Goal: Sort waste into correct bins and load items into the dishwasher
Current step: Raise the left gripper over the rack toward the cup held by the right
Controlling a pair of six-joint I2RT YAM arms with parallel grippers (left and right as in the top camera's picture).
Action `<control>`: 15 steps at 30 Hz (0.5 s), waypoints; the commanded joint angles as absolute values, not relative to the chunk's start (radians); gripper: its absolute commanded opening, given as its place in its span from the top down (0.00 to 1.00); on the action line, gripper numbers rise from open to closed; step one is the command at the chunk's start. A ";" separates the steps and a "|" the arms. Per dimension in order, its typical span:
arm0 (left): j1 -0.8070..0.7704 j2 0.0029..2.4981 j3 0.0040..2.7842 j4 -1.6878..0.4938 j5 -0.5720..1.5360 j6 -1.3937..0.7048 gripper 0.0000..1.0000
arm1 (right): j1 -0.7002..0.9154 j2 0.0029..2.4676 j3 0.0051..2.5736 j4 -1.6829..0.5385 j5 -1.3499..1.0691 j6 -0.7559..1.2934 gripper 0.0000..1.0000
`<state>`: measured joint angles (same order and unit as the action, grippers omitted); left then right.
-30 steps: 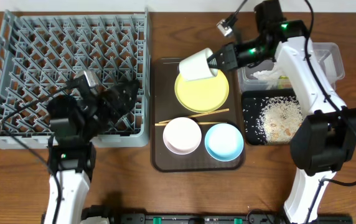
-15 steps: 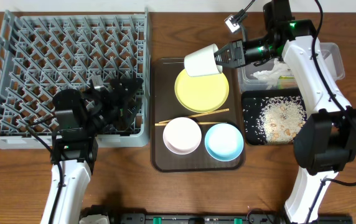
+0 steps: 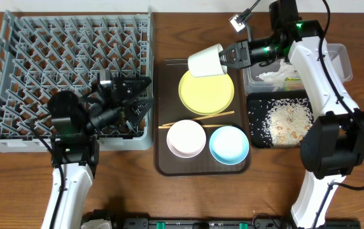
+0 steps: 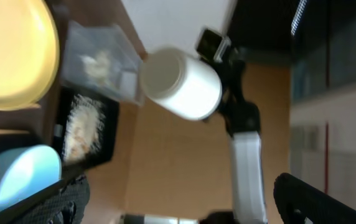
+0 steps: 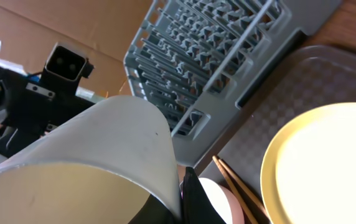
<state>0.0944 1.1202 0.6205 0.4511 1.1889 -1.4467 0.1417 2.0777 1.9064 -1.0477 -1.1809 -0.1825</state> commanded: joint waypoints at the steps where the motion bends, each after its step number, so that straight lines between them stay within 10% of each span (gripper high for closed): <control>1: 0.095 1.153 0.639 0.484 1.308 -1.510 0.05 | 0.152 2.078 1.913 -1.033 -1.272 -0.200 0.99; 15: 0.095 1.280 0.639 0.829 1.494 -1.540 0.05 | 0.238 2.078 1.913 -0.980 -1.292 -0.218 0.99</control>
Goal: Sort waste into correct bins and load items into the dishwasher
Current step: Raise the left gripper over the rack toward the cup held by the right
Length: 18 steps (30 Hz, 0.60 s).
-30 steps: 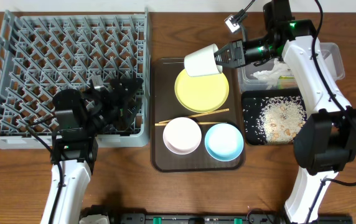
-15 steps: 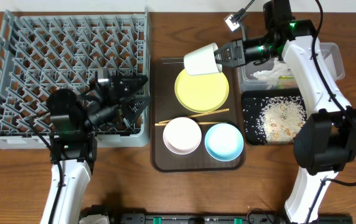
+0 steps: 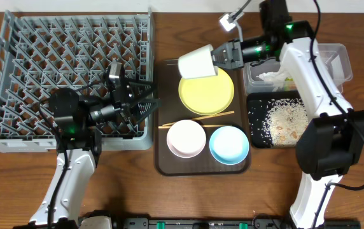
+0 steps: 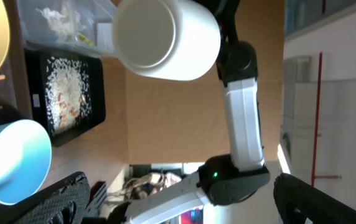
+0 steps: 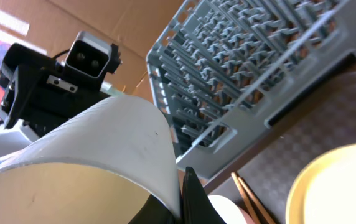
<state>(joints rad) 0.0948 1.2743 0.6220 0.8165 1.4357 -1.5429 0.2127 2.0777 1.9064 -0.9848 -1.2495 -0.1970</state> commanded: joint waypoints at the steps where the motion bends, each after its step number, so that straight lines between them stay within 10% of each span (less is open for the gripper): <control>1: 0.095 1.280 0.639 0.829 1.491 -1.539 0.05 | 0.245 2.078 1.913 -0.979 -1.292 -0.218 0.99; 18: 0.095 1.280 0.639 0.829 1.451 -1.535 0.05 | 0.398 2.080 1.913 -0.904 -1.351 -0.218 0.99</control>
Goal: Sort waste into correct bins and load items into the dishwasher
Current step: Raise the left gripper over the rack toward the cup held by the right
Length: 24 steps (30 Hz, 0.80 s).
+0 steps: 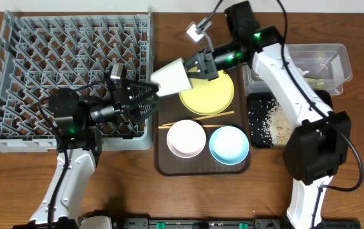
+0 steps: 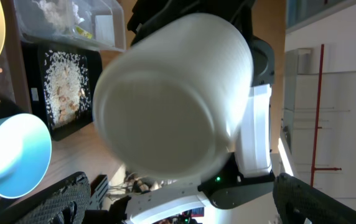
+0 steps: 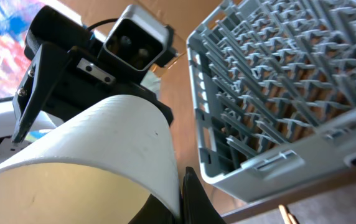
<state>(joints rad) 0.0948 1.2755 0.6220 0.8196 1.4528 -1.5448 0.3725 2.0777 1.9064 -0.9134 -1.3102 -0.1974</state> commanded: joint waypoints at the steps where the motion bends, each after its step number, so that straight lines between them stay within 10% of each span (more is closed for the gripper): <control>1: 0.095 1.280 0.639 0.829 1.451 -1.535 0.06 | 0.408 2.080 1.913 -0.896 -1.350 -0.217 0.99; 24: 0.095 1.280 0.639 0.829 1.430 -1.534 0.12 | 0.453 2.080 1.889 -0.924 -1.317 -0.199 0.99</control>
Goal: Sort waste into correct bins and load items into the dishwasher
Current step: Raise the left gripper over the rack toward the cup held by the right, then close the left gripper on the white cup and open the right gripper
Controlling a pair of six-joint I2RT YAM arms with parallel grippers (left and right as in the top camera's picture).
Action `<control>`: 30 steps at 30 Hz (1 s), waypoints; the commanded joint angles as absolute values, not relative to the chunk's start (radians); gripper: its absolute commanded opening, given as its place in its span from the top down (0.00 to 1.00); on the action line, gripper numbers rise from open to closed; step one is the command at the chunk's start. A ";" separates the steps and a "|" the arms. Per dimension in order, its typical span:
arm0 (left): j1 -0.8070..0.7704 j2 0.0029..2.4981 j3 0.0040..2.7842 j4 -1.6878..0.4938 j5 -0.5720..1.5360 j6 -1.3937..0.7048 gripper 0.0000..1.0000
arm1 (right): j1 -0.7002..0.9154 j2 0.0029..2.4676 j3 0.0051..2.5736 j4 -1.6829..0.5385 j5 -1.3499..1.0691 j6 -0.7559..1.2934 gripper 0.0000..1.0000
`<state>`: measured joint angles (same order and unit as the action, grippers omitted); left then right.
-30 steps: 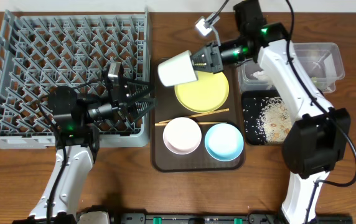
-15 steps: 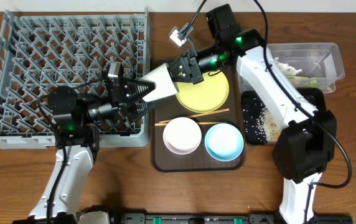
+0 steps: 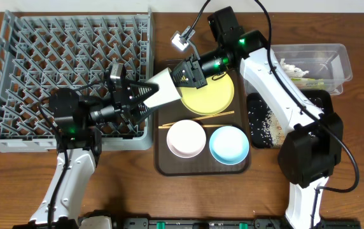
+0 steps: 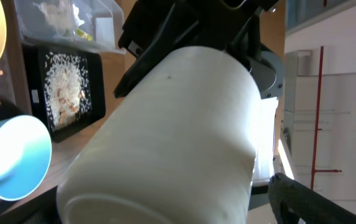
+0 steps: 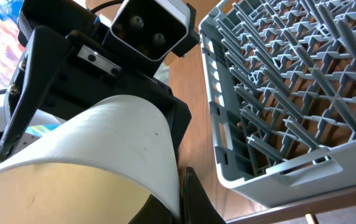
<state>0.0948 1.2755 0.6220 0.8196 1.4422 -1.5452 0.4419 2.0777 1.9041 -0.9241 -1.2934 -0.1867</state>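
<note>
A white cup (image 3: 163, 93) lies tilted in the air over the gap between the grey dish rack (image 3: 16, 38) and the brown tray (image 3: 163, 159). My right gripper (image 3: 186, 74) is shut on its rim, one finger inside and one outside, as the right wrist view shows (image 5: 184, 186). The cup's base (image 4: 165, 137) points into my left gripper (image 3: 140, 98), whose fingers (image 4: 302, 199) stand wide apart on either side of it, open. On the tray lie a yellow plate (image 3: 214, 95), a pink bowl (image 3: 186, 138), a blue bowl (image 3: 228, 145) and chopsticks (image 3: 198, 119).
A black tray of spilled rice (image 3: 261, 127) sits right of the brown tray, partly under the right arm. Behind it stands a clear container (image 3: 315, 60) with scraps. The rack fills the left back of the table.
The right arm has brought the cup further left and lower, so its base now sits between the left gripper's open fingers. The left arm has hardly moved.
My right gripper held the white cup by its rim above the yellow plate while the left gripper waited open at the rack's right edge. At each later moment the cup was further left, and now its base is inside the left gripper's open fingers.
</note>
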 commanded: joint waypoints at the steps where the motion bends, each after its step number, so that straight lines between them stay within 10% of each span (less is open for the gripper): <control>1: 0.095 1.280 0.639 0.829 1.427 -1.534 0.12 | 0.453 2.080 1.886 -0.923 -1.317 -0.199 0.99; 30: 0.095 1.280 0.639 0.829 1.378 -1.534 0.26 | 0.487 2.080 1.882 -0.935 -1.317 -0.198 0.99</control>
<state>0.0956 1.2800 0.6220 0.8188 1.4185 -1.5452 0.4633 2.0777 1.8938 -0.9268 -1.3071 -0.1864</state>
